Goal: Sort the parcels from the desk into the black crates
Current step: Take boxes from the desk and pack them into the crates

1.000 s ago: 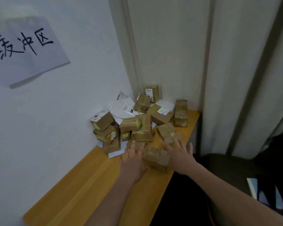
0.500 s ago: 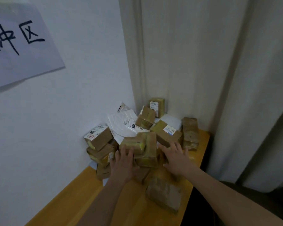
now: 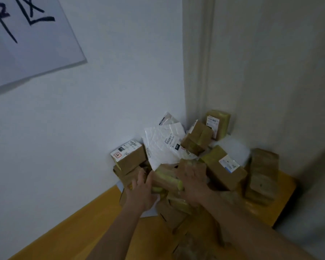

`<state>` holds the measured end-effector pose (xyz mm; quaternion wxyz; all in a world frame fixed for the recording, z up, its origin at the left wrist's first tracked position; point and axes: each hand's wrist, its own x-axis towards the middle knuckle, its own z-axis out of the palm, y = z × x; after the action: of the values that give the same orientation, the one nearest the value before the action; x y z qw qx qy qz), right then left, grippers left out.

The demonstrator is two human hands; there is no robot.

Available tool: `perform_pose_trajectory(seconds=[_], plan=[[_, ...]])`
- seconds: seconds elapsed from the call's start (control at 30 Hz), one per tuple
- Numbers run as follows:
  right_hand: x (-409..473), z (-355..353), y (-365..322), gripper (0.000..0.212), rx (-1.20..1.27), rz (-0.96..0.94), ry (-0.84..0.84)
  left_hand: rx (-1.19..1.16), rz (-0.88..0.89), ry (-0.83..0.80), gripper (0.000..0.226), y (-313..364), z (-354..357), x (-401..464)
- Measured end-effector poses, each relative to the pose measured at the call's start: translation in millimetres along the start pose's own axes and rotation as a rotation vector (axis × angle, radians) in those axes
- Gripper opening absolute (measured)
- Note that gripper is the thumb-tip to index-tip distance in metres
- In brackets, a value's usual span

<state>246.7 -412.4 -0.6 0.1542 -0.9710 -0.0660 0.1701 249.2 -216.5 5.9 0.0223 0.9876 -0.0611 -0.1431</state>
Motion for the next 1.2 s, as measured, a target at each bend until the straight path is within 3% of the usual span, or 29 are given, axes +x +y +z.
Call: perform_pose_trajectory(seconds=[0.13, 0.27, 0.4, 0.5, 0.7, 0.9, 1.0, 1.2], plan=[[30.6, 3.8, 14.7, 0.078, 0.066, -0.073, -0.042, -0.044, -0.014, -0.045, 0.089, 19.9, -3.3, 26.6], [58.4, 15.1, 26.6, 0.097, 0.2, -0.106, -0.164, -0.118, -0.059, -0.038, 0.086, 29.5, -2.9, 37.3], [72.7, 32.9, 17.5, 0.109, 0.204, -0.109, -0.142, -0.209, -0.209, -0.108, 0.081, -1.4, 4.9, 24.7], [78.6, 36.0, 12.0, 0.104, 0.286, -0.1, -0.134, -0.312, -0.325, -0.167, 0.081, -29.3, 8.0, 15.9], [94.1, -3.8, 11.3, 0.075, 0.76, 0.034, -0.295, -0.868, -0.577, -0.073, 0.071, -37.8, -12.8, 13.1], [82.2, -58.0, -11.8, 0.06, 1.349, 0.096, -0.501, -1.318, -0.493, -0.022, 0.041, -20.0, -58.9, 9.5], [72.5, -83.5, -30.1, 0.057, 1.619, 0.055, -0.536, -1.427, -0.407, 0.002, 0.039, -16.9, -82.8, 11.5], [60.5, -112.4, -46.7, 0.059, 1.738, -0.061, -0.525, -1.625, -0.194, 0.054, 0.031, -12.6, -120.6, 10.1]])
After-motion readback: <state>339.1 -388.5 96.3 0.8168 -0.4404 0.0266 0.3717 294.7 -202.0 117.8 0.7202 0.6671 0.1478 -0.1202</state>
